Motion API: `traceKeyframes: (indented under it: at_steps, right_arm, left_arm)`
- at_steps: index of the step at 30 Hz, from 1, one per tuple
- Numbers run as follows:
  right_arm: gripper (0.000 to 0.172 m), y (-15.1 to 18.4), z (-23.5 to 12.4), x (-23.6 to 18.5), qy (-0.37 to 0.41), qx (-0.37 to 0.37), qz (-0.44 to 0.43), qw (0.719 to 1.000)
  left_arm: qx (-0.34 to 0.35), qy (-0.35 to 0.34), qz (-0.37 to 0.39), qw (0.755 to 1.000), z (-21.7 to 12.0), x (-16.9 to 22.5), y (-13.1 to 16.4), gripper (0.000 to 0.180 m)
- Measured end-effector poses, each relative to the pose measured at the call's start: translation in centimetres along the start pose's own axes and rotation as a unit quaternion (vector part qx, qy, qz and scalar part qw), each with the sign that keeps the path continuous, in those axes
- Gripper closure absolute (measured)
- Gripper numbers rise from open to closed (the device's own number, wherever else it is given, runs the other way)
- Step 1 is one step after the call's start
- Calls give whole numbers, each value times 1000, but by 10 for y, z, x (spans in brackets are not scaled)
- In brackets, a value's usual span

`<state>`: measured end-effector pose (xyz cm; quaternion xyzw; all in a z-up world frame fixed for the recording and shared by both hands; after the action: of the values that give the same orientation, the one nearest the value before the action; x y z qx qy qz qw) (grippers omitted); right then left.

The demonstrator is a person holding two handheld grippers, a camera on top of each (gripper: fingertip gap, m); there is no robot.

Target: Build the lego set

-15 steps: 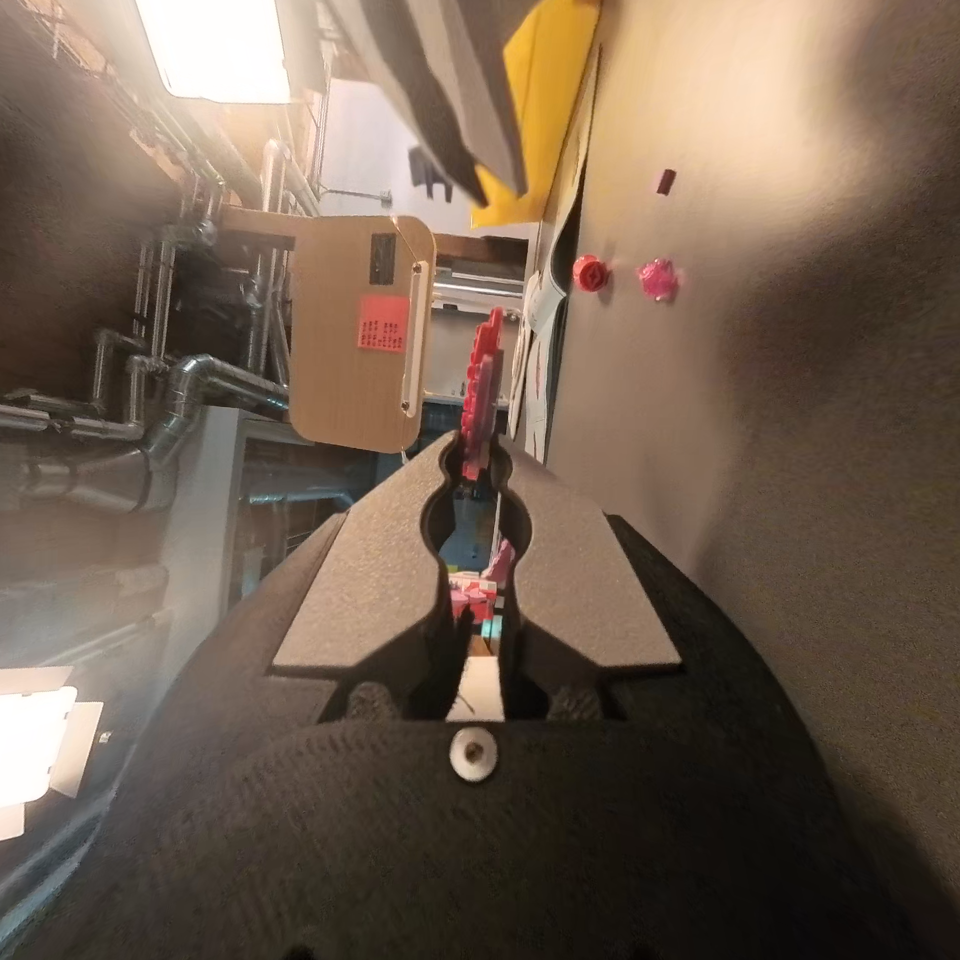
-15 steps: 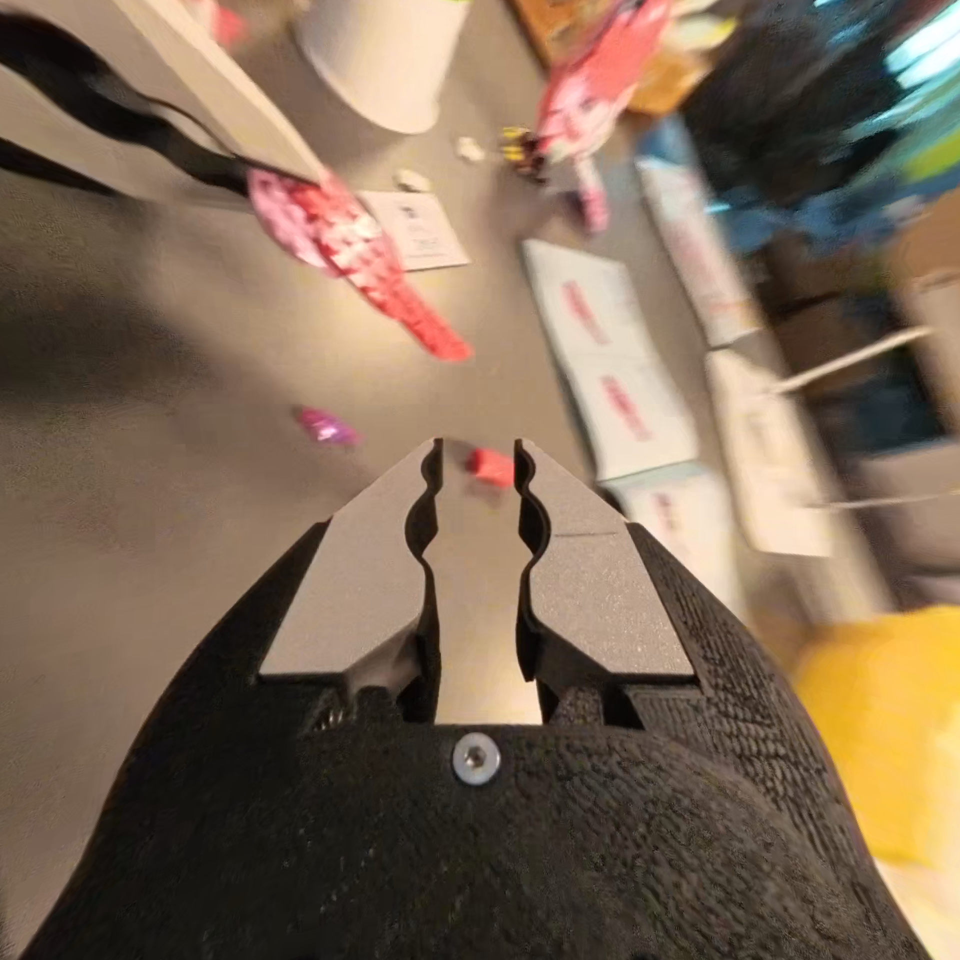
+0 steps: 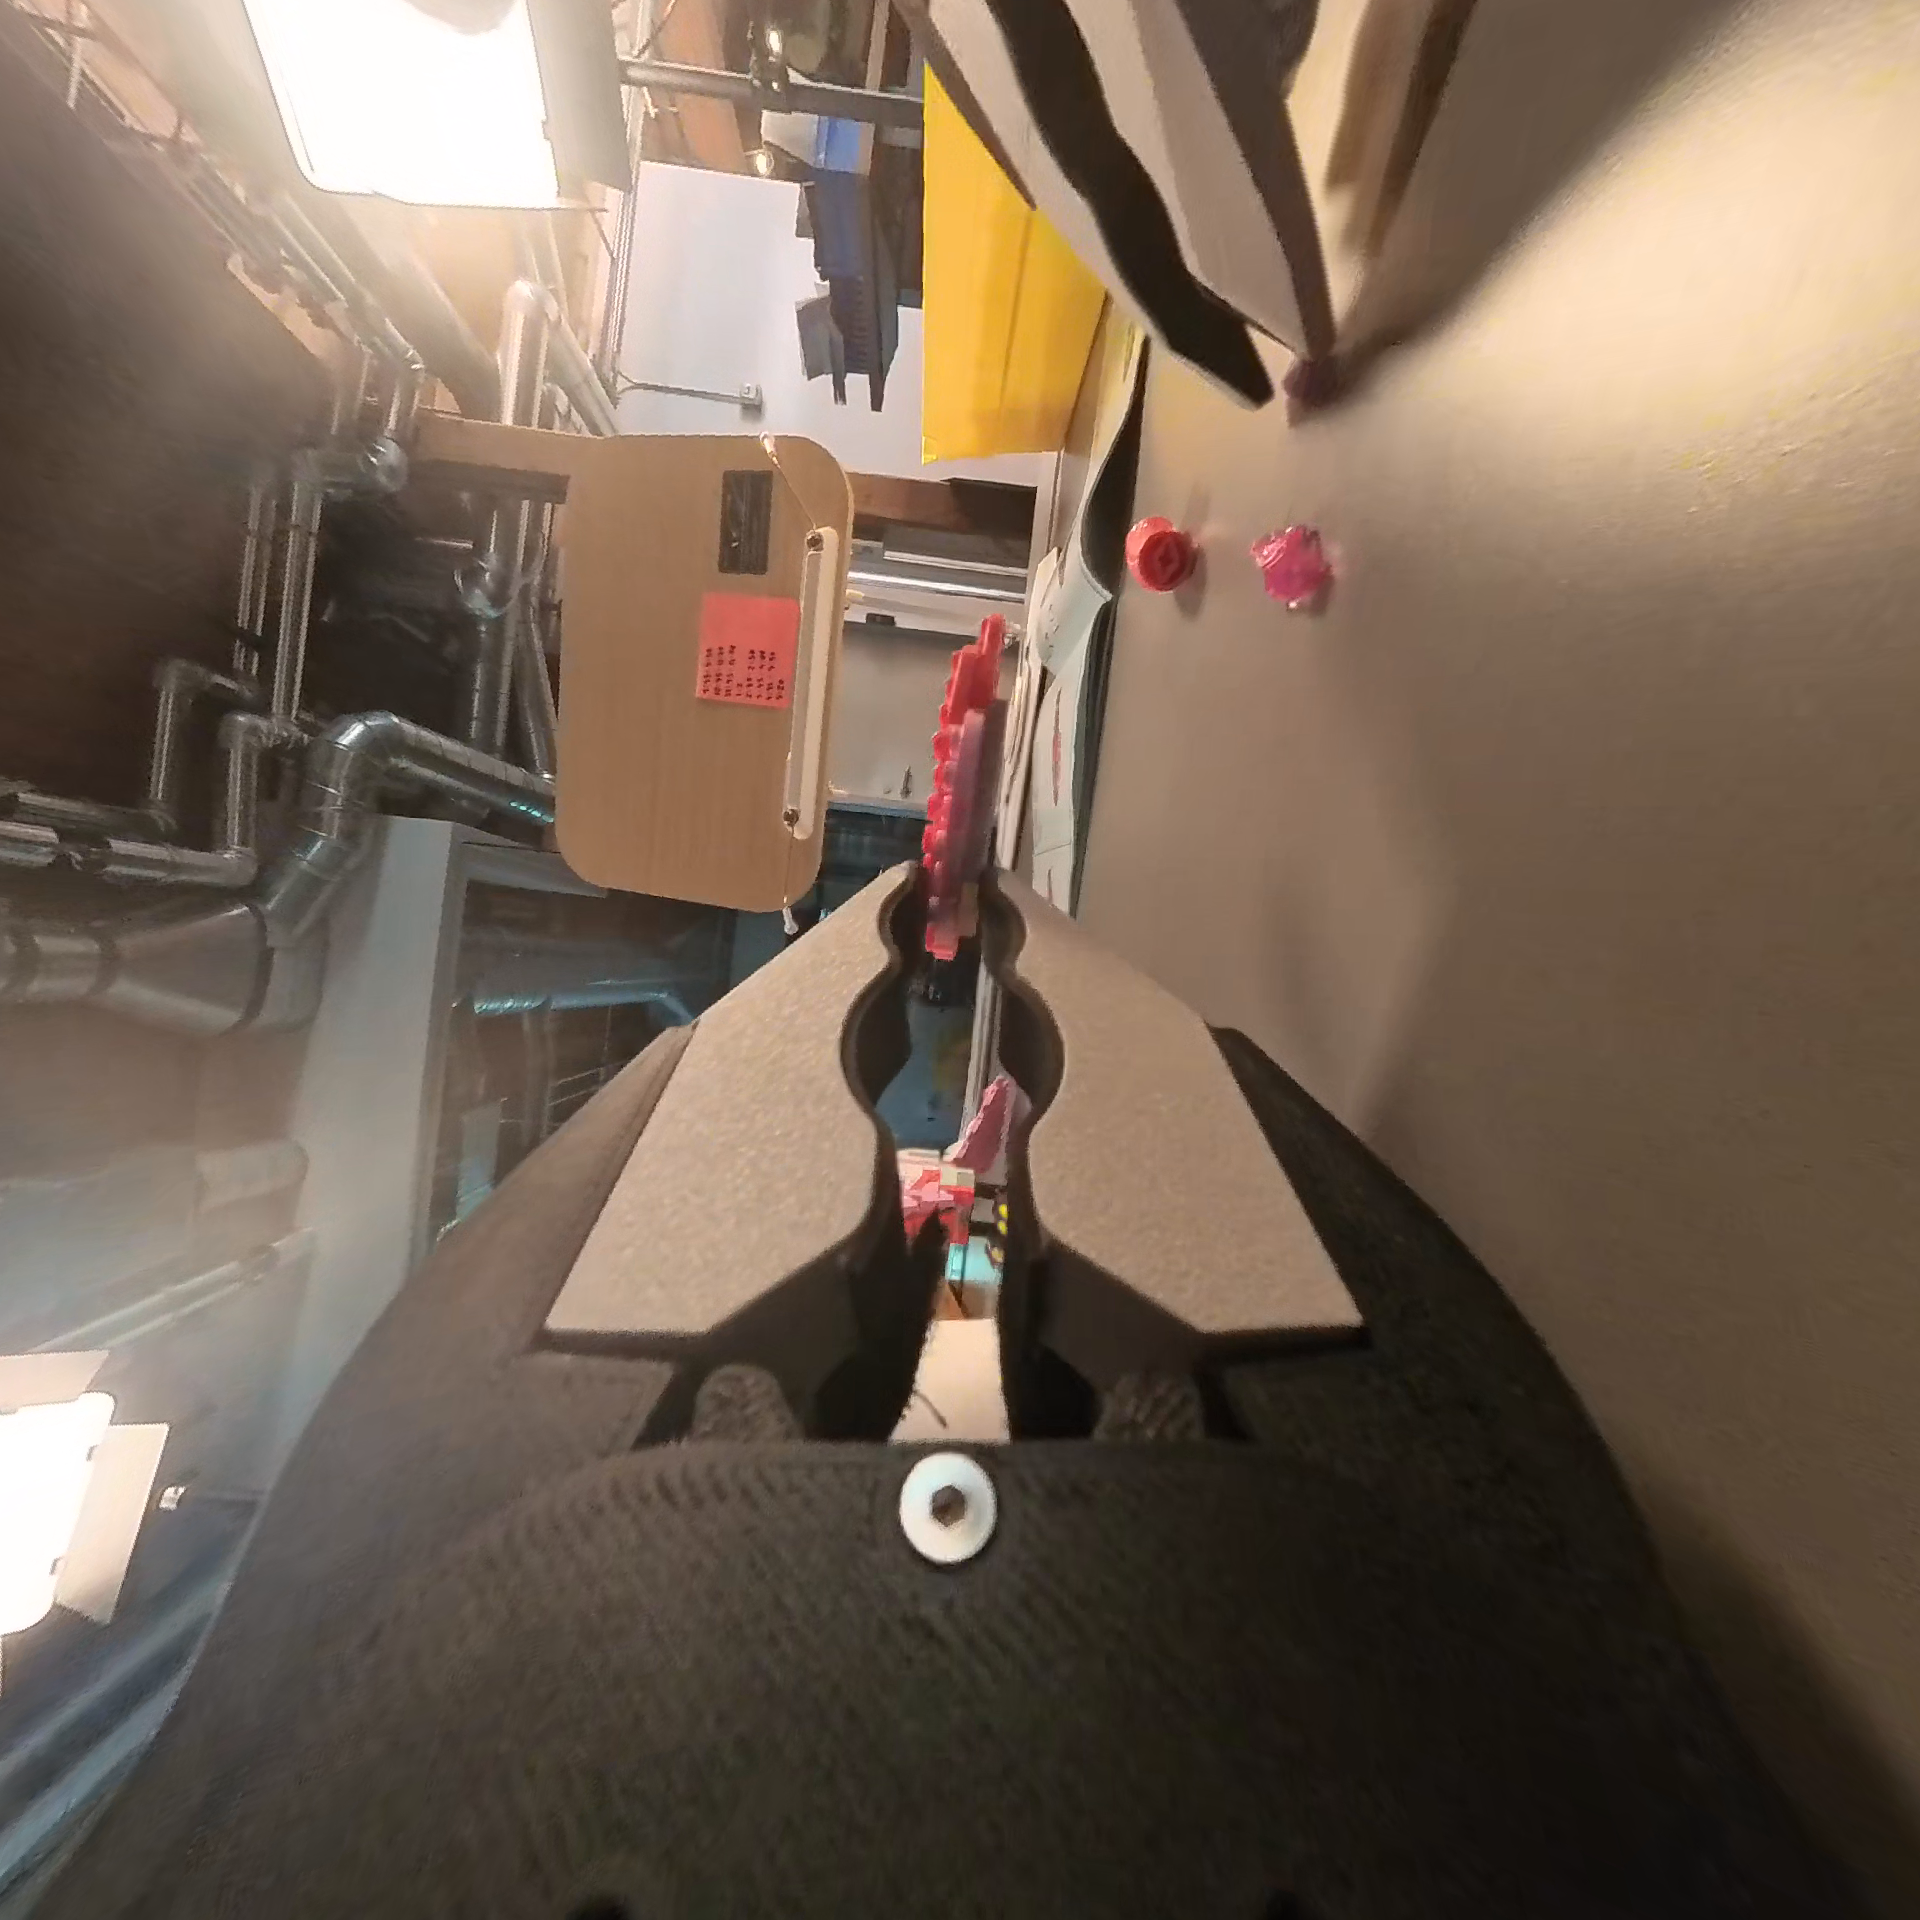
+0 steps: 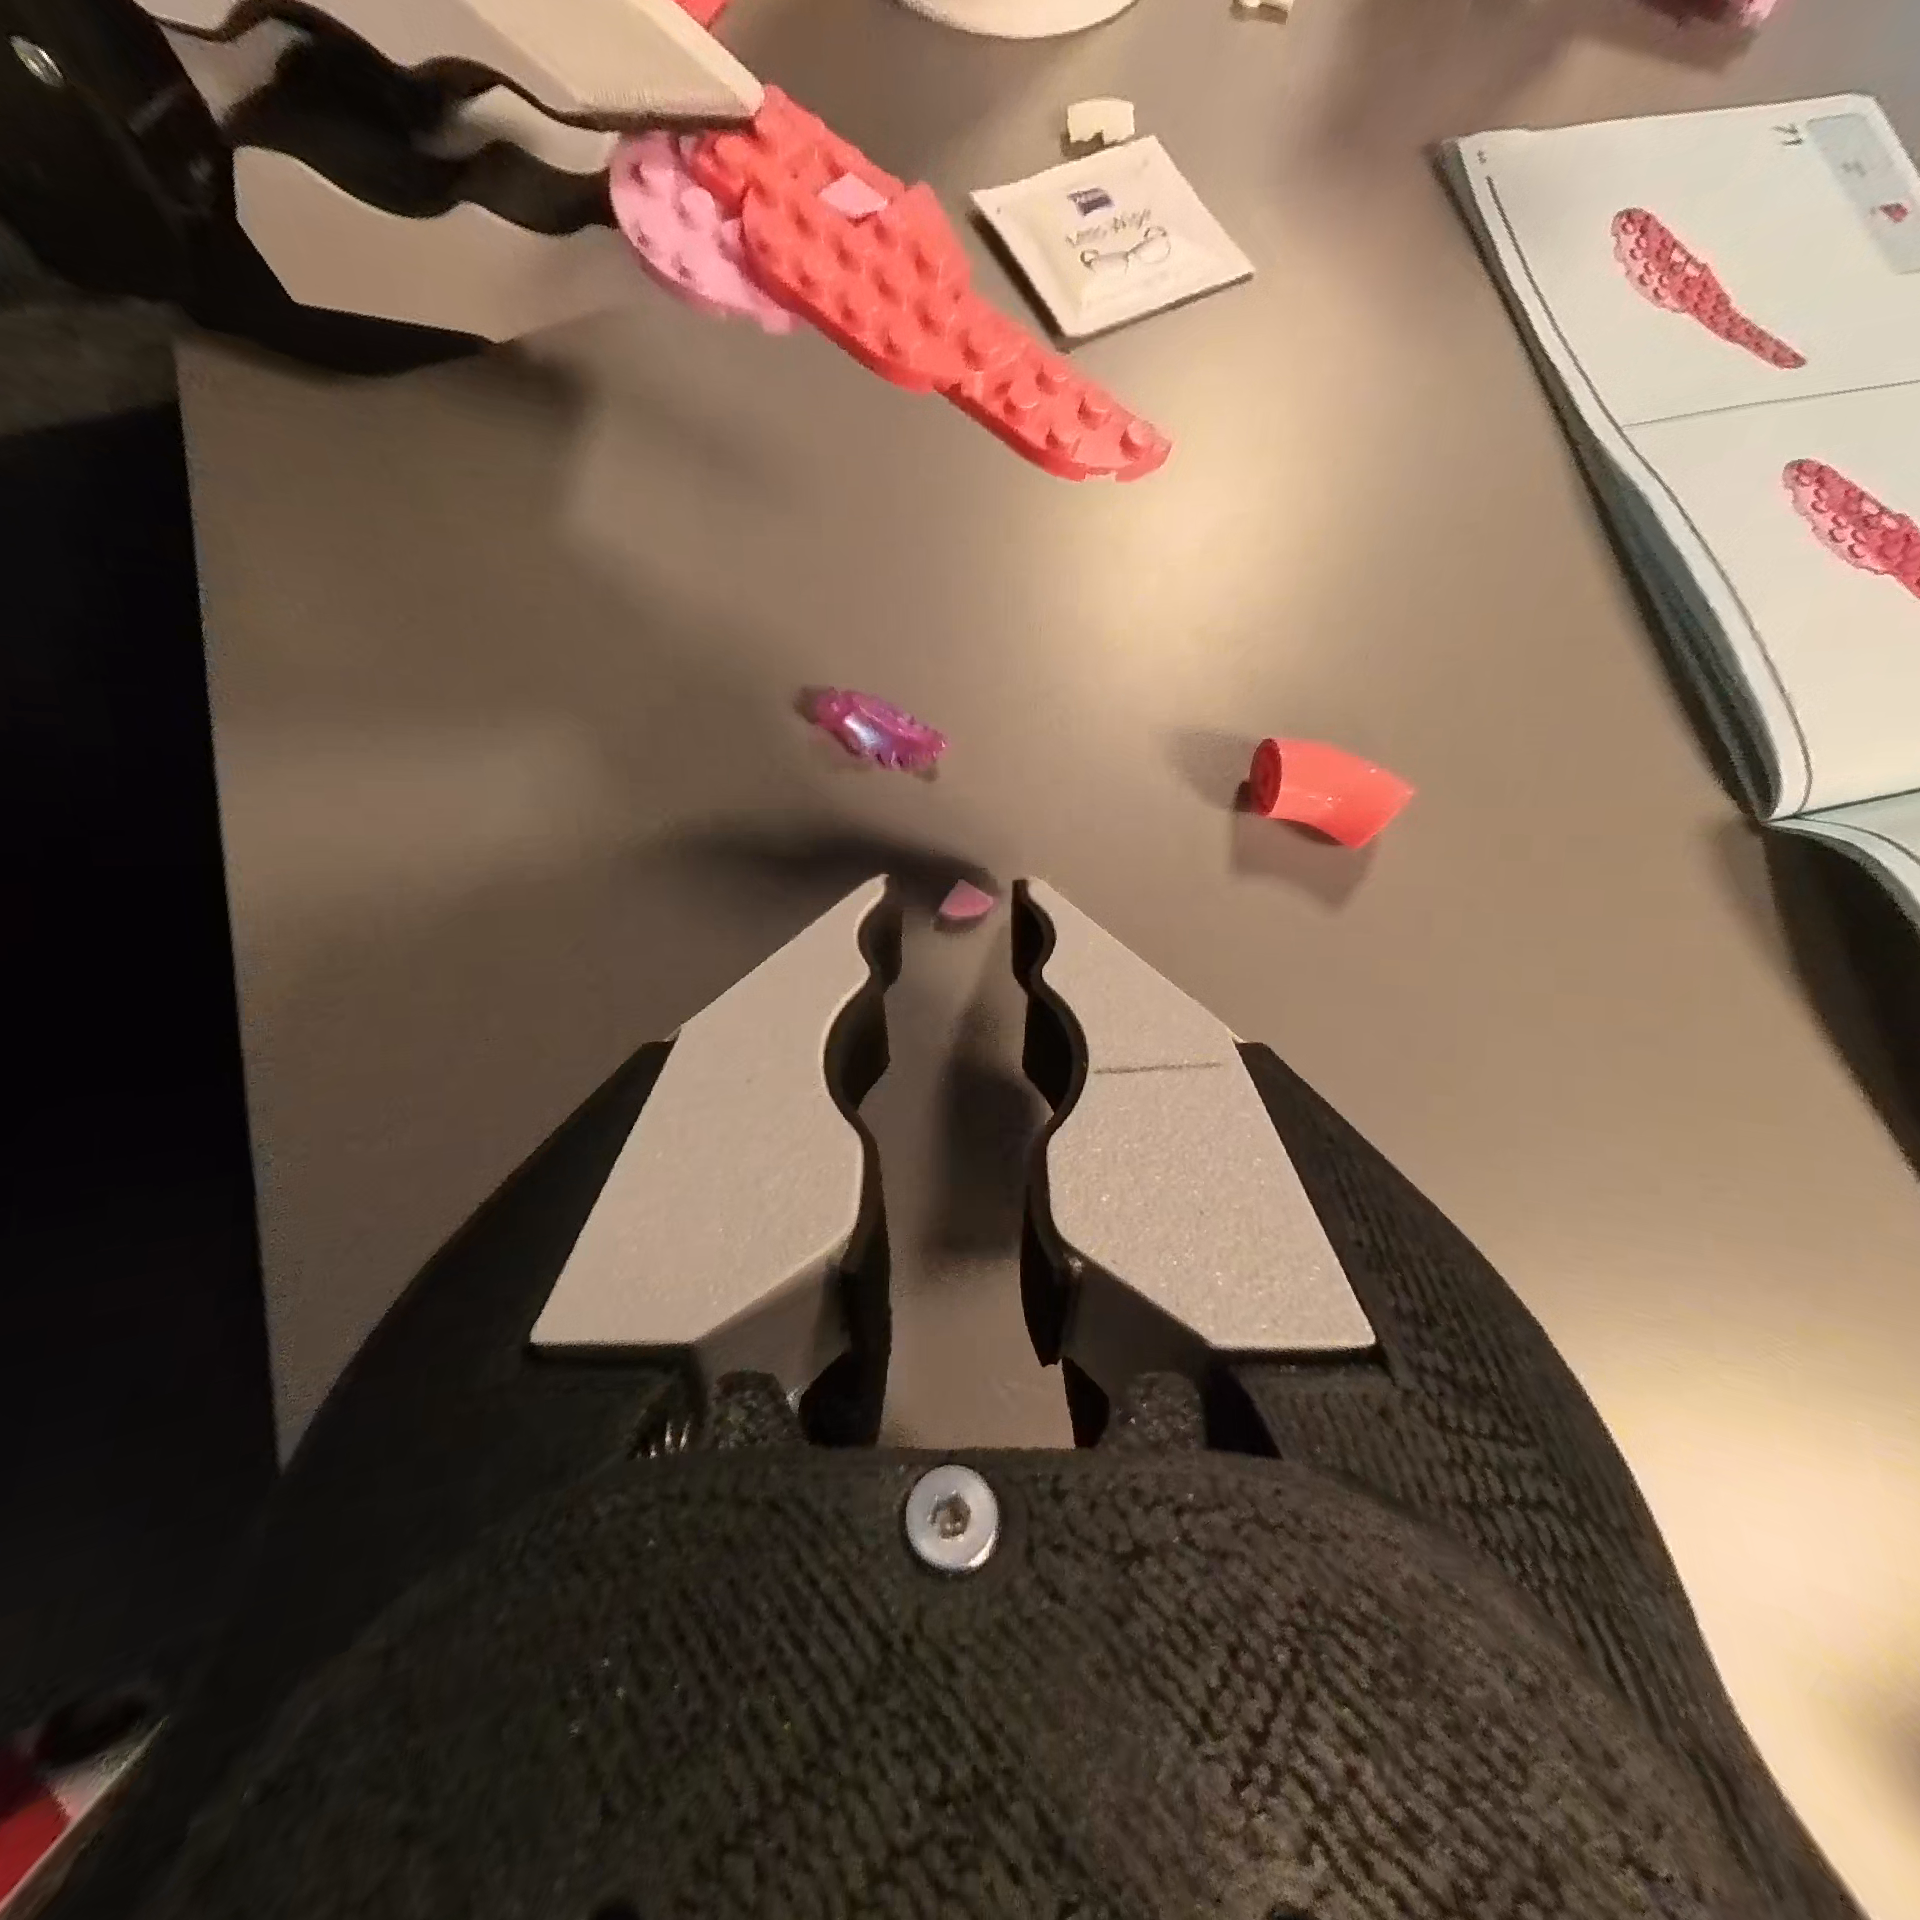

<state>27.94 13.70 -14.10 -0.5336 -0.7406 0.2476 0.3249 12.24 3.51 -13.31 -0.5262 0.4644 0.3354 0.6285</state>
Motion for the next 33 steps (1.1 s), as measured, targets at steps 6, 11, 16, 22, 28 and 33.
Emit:
traceKeyframes:
  at_steps: [6,11,16,22,28,33]
  right_arm:
    - [153,-1,3,0,-22,6,-23,999]
    - [156,0,2,2,-43,0,-32,999]
    - [158,1,0,4,-55,-4,-35,998]
    - [159,1,1,6,-52,-4,-33,998]
    - [165,0,2,8,-46,-12,-32,998]
    - [169,-1,2,8,-49,-24,-42,998]
  left_arm:
    - [-3,7,-2,1000,1,1,1,172]
    - [-3,10,-5,1000,1,2,1,172]
    - [-4,13,-6,1000,1,3,1,172]
    - [-4,16,-7,1000,2,3,2,171]
    - [-1,18,-5,1000,1,4,1,171]
    - [14,20,0,1000,0,5,-2,172]
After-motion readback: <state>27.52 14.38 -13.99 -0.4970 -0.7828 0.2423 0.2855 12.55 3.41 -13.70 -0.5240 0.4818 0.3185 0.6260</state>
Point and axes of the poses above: each gripper's, where its closed fingertips meet, z out along the fingers, y out of its underside, x = y × z across the jaws, the point moved 7 cm from there along -z, back along the fingers, and after that the axes turned 14 degrees about -z, right-handed, at the moved point
